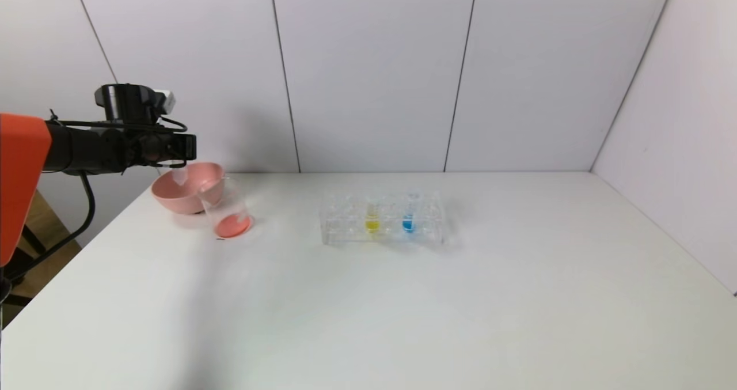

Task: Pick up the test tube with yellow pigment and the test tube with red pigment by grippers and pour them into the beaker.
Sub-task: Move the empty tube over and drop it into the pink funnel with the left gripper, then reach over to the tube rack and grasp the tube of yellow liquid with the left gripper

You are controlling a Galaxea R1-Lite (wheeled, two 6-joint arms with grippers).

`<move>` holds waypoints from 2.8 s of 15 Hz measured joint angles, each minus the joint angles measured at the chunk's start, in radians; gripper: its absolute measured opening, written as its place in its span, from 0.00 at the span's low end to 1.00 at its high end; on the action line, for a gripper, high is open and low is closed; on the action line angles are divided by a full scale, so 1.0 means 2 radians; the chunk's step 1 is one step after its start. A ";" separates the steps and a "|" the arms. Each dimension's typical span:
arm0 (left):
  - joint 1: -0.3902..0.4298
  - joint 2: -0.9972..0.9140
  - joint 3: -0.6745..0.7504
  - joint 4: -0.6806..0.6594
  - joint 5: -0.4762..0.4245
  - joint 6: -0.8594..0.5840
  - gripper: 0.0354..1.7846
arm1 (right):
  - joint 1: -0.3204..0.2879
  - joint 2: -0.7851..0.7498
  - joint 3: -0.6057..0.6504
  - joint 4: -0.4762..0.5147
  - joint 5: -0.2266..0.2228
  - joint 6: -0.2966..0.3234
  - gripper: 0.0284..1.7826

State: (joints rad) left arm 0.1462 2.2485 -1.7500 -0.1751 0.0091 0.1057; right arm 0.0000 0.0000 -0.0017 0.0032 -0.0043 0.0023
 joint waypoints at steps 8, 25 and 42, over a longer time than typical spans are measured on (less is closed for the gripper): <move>0.004 -0.006 -0.002 0.007 -0.008 -0.021 0.25 | 0.000 0.000 0.000 0.000 0.000 0.000 0.05; 0.005 -0.025 0.011 0.011 -0.017 -0.043 0.91 | 0.000 0.000 0.000 0.000 0.000 0.000 0.05; -0.014 -0.245 0.246 -0.103 -0.018 -0.058 0.99 | 0.000 0.000 0.000 0.000 0.000 0.000 0.05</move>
State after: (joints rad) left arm 0.1191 1.7587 -1.2574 -0.3815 -0.0268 -0.0109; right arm 0.0000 0.0000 -0.0017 0.0032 -0.0043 0.0023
